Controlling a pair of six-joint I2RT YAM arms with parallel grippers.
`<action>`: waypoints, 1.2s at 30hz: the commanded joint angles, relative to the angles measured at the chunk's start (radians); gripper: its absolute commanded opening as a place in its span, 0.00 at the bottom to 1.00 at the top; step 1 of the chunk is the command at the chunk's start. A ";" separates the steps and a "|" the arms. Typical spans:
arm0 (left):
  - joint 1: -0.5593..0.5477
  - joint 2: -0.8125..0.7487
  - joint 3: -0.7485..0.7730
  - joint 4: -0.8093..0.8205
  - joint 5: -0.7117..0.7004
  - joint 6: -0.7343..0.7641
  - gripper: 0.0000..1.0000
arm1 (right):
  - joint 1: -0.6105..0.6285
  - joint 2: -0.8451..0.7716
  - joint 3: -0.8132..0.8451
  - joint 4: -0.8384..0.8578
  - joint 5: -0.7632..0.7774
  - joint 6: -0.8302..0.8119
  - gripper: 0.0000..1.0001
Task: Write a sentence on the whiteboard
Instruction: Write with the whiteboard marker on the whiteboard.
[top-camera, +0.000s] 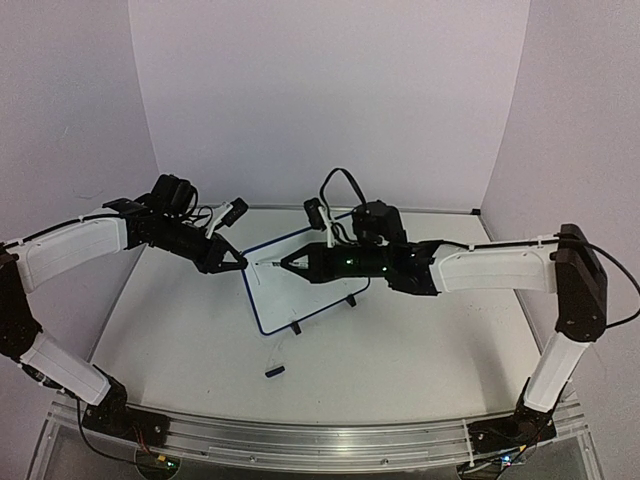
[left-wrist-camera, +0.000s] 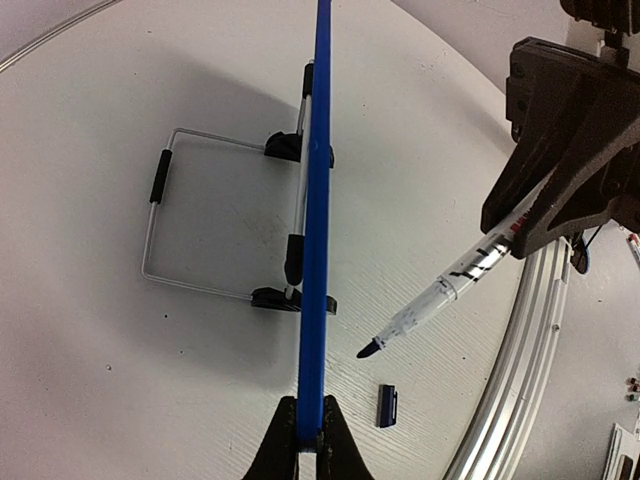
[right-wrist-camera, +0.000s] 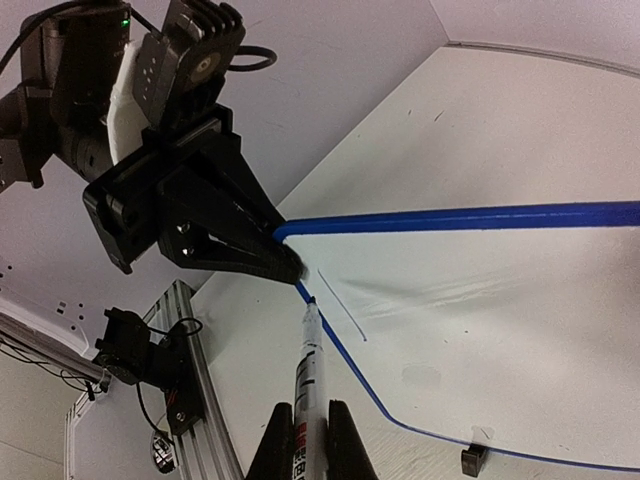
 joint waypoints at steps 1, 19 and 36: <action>-0.003 -0.028 0.000 -0.007 0.009 0.000 0.00 | 0.004 0.023 0.053 0.040 -0.001 -0.010 0.00; -0.004 -0.029 0.001 -0.009 0.009 0.001 0.00 | 0.004 0.070 0.094 0.042 0.012 0.004 0.00; -0.005 -0.032 0.000 -0.010 0.007 0.003 0.00 | 0.004 -0.013 0.003 0.082 0.130 0.011 0.00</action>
